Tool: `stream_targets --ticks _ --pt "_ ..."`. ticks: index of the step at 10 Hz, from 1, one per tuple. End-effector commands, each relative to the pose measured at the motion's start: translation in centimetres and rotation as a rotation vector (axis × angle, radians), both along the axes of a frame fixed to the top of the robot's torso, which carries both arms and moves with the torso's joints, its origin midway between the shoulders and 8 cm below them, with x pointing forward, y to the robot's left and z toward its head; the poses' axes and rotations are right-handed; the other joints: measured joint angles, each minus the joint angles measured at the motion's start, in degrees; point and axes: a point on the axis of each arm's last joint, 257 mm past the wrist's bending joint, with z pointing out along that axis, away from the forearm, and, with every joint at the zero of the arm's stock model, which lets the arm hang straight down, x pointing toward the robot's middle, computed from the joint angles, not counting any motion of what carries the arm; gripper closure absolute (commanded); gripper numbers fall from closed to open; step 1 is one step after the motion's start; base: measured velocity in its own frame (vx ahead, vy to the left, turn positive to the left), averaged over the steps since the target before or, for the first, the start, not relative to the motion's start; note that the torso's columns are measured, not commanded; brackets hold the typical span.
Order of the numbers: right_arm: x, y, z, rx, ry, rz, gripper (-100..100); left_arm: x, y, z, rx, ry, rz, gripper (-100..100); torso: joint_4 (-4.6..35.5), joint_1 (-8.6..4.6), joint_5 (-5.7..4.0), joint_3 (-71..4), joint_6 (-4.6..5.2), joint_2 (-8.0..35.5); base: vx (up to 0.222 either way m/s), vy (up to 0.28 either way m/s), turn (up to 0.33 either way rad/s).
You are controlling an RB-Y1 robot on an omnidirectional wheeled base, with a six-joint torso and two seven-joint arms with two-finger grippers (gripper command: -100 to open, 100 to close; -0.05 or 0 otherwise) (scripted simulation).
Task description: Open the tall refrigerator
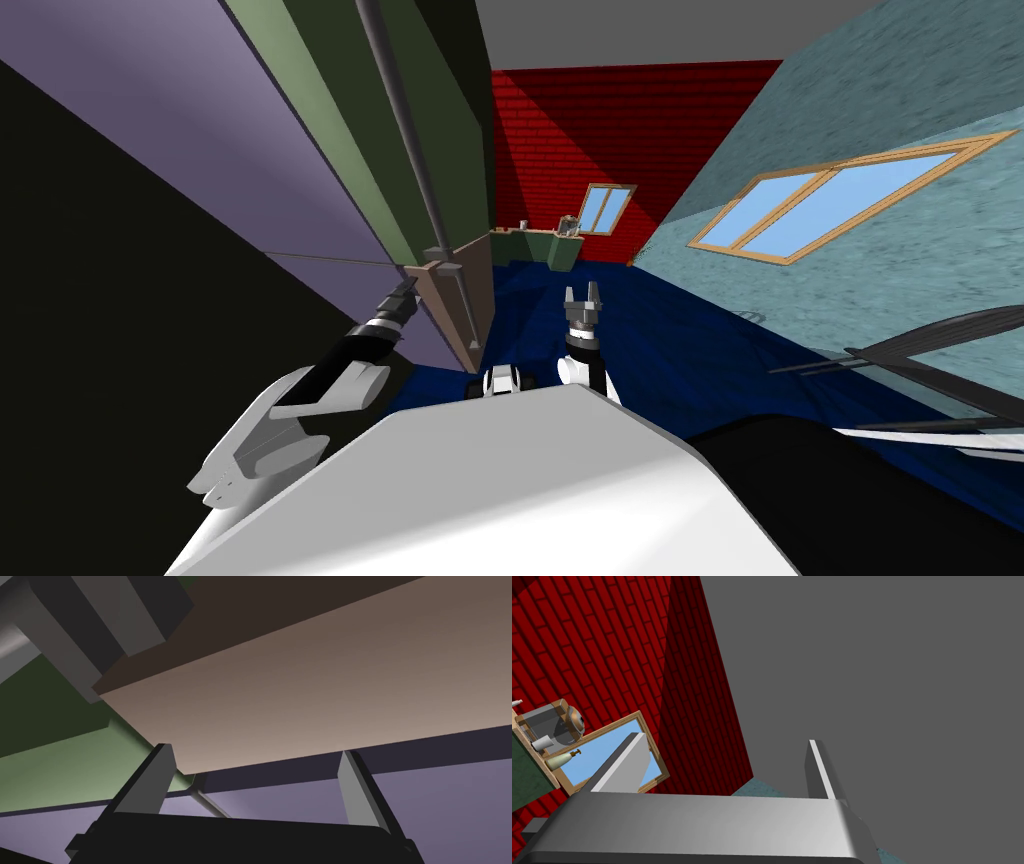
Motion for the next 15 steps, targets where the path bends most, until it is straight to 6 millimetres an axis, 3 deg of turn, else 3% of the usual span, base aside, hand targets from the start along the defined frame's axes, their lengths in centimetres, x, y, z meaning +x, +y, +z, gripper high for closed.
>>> stream_targets --ticks 1,4,9,10,11,12,13,15 --pt "0.0 0.0 0.0 0.000 0.000 0.000 0 0.2 0.3 -0.7 0.016 0.051 0.007 -100 0.0 0.20 0.04 -0.1 -0.01 -0.1 -0.020 -0.055 -0.085" --pt "0.0 0.0 0.0 0.000 0.000 0.000 0 0.0 0.2 -0.1 0.038 0.079 0.011 -100 0.0 0.30 0.08 -0.2 0.01 -0.2 -0.017 -0.055 -0.078" --pt "0.0 0.0 0.0 0.000 0.000 0.000 0 -1.5 -2.1 3.5 0.064 0.032 -0.030 -100 0.6 -0.15 -0.43 0.0 0.10 0.2 -0.009 -0.029 -0.037" --pt "0.0 0.0 0.0 0.000 0.000 0.000 0 -1.5 -1.5 1.3 0.054 0.084 -0.011 -100 0.7 -0.24 -0.49 0.0 0.07 0.3 -0.017 0.004 0.027" --pt "0.0 0.0 0.0 0.000 0.000 0.000 0 -1.5 -1.6 1.1 0.054 0.089 -0.011 -100 0.5 -0.09 -0.32 0.2 -0.13 0.4 -0.023 0.002 0.030" --pt "0.0 0.0 0.0 0.000 0.000 0.000 0 -1.6 -1.4 1.3 0.041 0.089 -0.004 100 0.4 0.13 -0.15 0.3 -0.28 0.6 0.065 0.022 0.033" --pt "0.0 0.0 0.0 0.000 0.000 0.000 0 -1.6 -1.4 0.4 0.043 0.109 -0.005 100 0.5 0.28 -0.20 0.1 -0.22 0.4 0.021 0.014 0.058" --pt "0.0 0.0 0.0 0.000 0.000 0.000 0 -1.4 0.6 0.0 0.042 0.123 0.051 100 0.6 -0.50 -0.41 0.3 -0.19 0.6 0.026 -0.208 0.110"
